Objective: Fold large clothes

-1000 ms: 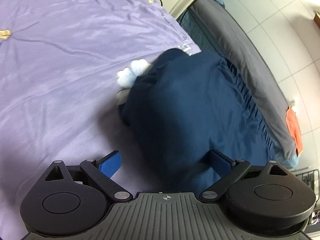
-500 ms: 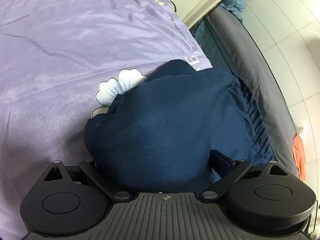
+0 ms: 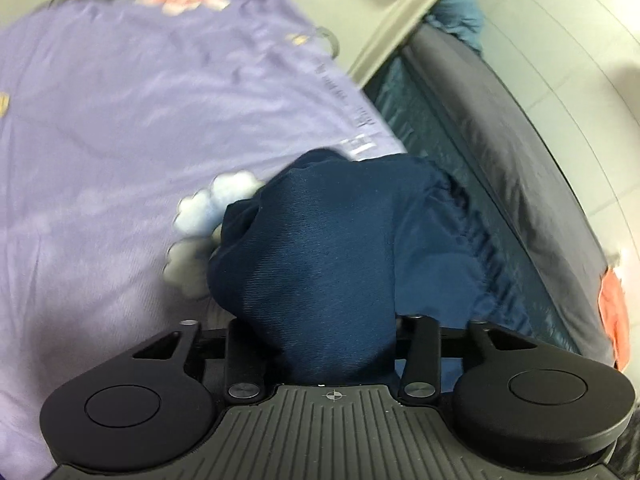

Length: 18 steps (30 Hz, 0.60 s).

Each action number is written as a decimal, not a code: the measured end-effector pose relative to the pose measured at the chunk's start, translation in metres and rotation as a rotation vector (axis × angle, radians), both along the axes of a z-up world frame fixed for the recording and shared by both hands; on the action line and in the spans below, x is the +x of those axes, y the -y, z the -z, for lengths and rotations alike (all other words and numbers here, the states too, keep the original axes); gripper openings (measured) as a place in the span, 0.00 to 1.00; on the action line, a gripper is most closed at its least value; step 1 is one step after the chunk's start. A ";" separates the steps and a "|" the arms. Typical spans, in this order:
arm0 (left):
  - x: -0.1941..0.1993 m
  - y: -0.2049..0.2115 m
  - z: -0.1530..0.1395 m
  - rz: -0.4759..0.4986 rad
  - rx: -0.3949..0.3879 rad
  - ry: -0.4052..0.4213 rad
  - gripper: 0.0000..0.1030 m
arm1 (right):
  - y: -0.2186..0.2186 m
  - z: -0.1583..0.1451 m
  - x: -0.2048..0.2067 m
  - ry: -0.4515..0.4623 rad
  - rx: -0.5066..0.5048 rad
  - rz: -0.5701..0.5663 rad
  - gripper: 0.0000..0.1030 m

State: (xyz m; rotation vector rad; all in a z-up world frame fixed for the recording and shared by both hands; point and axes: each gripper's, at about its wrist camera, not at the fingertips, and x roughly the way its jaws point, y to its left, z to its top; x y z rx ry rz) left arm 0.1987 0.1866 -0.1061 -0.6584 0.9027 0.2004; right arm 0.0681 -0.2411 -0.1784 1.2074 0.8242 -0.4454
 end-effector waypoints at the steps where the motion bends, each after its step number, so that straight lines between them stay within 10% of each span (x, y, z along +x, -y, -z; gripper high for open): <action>1: -0.001 0.004 -0.008 0.019 0.019 0.023 0.88 | 0.001 -0.004 0.001 0.010 -0.001 -0.010 0.36; 11: 0.008 0.019 -0.112 0.209 0.126 0.307 0.76 | -0.024 -0.101 0.029 0.239 -0.111 -0.215 0.24; 18: -0.015 -0.060 -0.205 0.098 0.205 0.509 0.74 | -0.095 -0.198 0.096 0.549 -0.160 -0.470 0.24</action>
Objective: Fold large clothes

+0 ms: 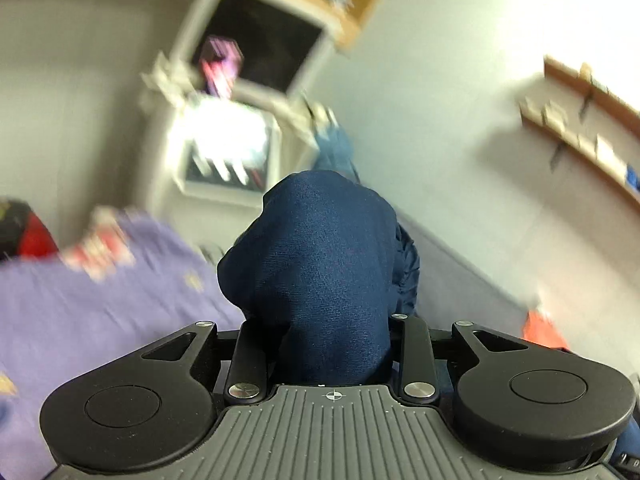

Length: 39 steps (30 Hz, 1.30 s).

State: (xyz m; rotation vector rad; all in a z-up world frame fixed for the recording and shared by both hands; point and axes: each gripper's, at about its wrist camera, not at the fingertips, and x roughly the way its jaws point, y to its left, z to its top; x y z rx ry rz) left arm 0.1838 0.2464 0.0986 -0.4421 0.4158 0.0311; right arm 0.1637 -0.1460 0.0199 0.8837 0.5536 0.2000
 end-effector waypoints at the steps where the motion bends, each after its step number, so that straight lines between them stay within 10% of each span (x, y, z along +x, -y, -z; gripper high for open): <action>1: -0.010 -0.018 -0.013 -0.036 0.015 0.030 0.74 | -0.011 -0.008 0.010 0.026 0.018 -0.033 0.24; 8: -0.093 -0.132 -0.024 -0.330 0.040 0.060 0.73 | -0.104 -0.013 0.075 0.087 0.120 -0.272 0.24; 12: -0.136 -0.174 0.048 -0.505 -0.054 -0.115 0.75 | -0.156 0.047 0.102 -0.115 0.156 -0.393 0.26; 16: -0.158 -0.198 0.154 -0.608 -0.239 -0.423 0.76 | -0.207 0.125 0.105 -0.366 -0.092 -0.465 0.30; 18: -0.178 -0.205 0.193 -0.660 -0.341 -0.444 0.79 | -0.205 0.153 0.092 -0.431 -0.135 -0.415 0.31; 26: -0.197 -0.222 0.210 -0.639 -0.413 -0.406 1.00 | -0.180 0.168 0.086 -0.498 -0.032 -0.354 0.37; 34: -0.217 -0.247 0.234 -0.573 -0.530 -0.405 1.00 | -0.169 0.193 0.079 -0.628 0.051 -0.269 0.69; 39: -0.235 -0.260 0.226 -0.525 -0.591 -0.403 1.00 | -0.162 0.181 0.073 -0.608 0.007 -0.303 0.70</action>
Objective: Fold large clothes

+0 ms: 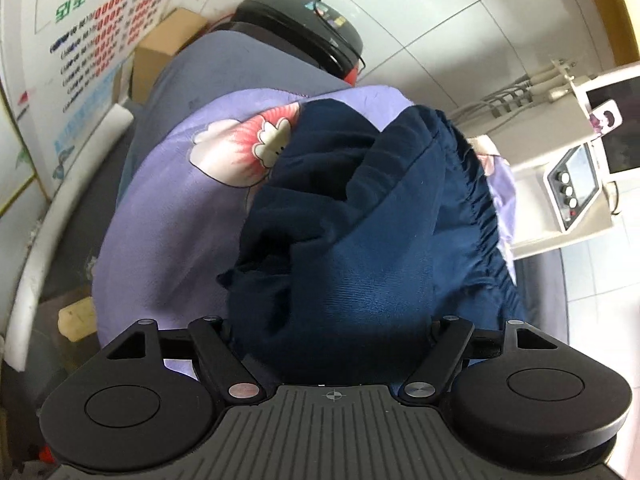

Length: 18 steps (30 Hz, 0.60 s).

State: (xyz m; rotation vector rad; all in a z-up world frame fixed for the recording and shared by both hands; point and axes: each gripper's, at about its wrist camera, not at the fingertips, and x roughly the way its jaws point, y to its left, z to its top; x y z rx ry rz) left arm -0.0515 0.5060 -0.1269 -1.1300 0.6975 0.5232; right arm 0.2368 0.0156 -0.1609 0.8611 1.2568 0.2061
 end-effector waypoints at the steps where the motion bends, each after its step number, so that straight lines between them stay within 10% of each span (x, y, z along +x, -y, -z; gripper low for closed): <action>1: -0.004 -0.002 -0.003 0.006 -0.004 0.001 1.00 | 0.005 -0.004 -0.001 0.008 -0.003 -0.002 0.70; 18: -0.024 -0.014 -0.027 0.068 0.239 -0.180 1.00 | 0.065 0.010 -0.041 -0.052 0.097 0.153 0.78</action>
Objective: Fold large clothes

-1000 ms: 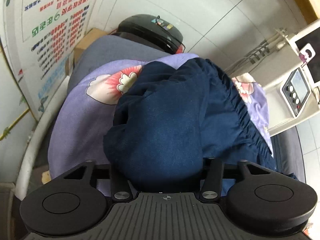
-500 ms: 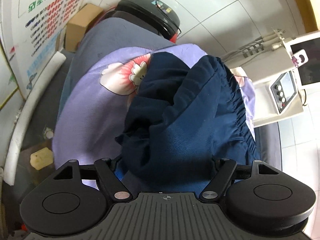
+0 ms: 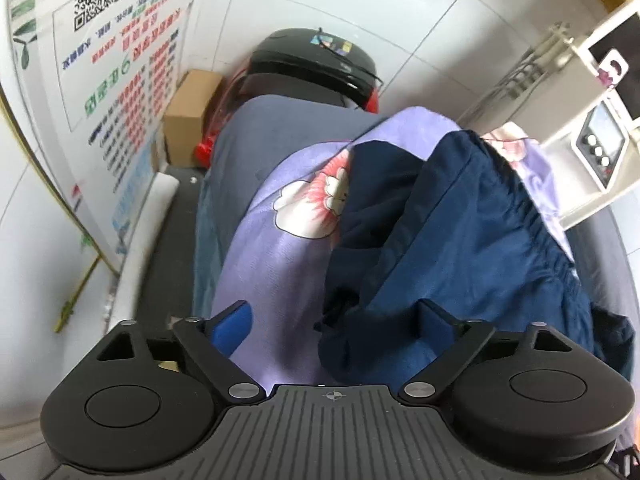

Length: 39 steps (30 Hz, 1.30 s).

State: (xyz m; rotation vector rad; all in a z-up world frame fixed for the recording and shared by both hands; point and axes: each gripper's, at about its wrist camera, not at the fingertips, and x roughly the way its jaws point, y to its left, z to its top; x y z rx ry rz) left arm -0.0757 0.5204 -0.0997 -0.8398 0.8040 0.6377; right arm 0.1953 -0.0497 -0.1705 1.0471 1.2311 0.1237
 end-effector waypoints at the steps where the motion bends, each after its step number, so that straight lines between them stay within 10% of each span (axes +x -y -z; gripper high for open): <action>1: 0.003 -0.001 -0.001 -0.005 -0.001 -0.004 1.00 | 0.000 0.001 0.001 -0.019 0.003 0.009 0.81; 10: 0.031 0.050 -0.068 0.174 0.427 -0.180 1.00 | -0.008 -0.066 -0.010 0.122 -0.194 -0.095 0.86; 21: 0.091 0.138 -0.067 0.448 0.285 -0.341 1.00 | -0.103 -0.114 -0.053 0.253 -0.697 -0.660 0.93; 39: 0.098 0.180 -0.069 0.490 0.286 -0.464 1.00 | -0.205 -0.161 -0.088 0.489 -0.794 -0.960 0.97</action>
